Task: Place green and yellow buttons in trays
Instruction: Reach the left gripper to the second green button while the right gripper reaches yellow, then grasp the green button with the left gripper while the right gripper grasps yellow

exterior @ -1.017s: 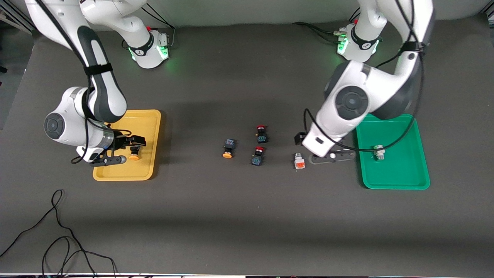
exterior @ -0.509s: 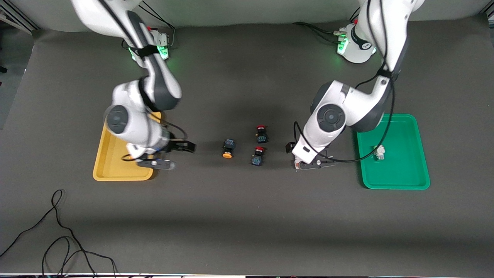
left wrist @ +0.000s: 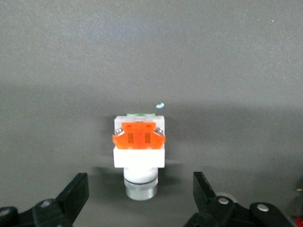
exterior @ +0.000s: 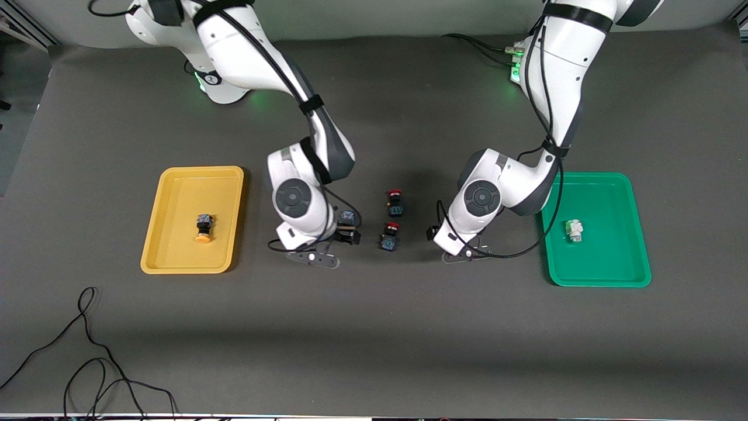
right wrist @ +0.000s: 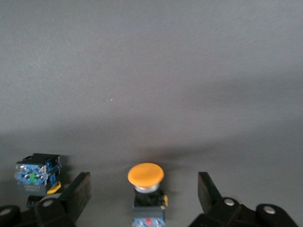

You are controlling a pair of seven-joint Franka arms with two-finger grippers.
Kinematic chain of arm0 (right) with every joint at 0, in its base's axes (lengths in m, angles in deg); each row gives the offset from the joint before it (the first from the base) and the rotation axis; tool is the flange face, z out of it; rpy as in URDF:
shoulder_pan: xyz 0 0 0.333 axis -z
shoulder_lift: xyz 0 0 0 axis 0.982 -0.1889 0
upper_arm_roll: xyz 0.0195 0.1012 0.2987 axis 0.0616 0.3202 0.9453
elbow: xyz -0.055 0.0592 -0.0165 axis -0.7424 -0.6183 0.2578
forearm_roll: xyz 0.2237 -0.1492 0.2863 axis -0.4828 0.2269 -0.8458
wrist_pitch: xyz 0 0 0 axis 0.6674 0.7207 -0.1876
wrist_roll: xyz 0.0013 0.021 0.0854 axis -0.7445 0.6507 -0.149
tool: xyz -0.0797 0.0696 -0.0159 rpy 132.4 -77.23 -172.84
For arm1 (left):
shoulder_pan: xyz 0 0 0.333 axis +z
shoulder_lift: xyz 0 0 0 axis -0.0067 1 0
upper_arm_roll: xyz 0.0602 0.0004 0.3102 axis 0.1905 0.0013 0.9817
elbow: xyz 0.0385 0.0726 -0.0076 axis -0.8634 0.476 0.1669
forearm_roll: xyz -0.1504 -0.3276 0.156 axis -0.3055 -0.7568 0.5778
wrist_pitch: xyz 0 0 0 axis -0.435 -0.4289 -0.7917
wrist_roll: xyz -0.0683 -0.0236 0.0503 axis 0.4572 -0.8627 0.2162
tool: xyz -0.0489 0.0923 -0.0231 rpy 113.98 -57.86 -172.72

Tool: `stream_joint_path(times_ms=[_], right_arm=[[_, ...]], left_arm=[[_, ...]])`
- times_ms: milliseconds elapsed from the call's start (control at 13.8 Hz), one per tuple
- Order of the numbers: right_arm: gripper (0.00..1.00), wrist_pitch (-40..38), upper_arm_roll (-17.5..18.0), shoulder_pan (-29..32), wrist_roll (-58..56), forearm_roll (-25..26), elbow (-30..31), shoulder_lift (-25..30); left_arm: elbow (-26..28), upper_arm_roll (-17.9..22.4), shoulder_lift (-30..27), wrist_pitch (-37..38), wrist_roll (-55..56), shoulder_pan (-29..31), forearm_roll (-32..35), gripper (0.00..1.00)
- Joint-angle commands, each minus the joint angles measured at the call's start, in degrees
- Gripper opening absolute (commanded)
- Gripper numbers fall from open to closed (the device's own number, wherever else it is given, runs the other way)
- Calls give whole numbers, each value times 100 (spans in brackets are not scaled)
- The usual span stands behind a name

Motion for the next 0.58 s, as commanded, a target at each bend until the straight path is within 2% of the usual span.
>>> stream_joint_path(times_ms=[0,218,436,509], right_arm=[[100,209,100,-111,179,-139,-196,-290],[100,420,110,-383,539,-139,-56,-475],[99,675,110,-402,540,-130,217,-476],[66,719,110,-402,505,-130,226,-476]], left_arm=[[-72,102,-40,-27,105,-61,91,93],[-90,111,-22,-27,105,-53,91,85],[-90,111,-14,-27,123,-53,91,69],[-90,111,-14,-27,131,-53,91,62]])
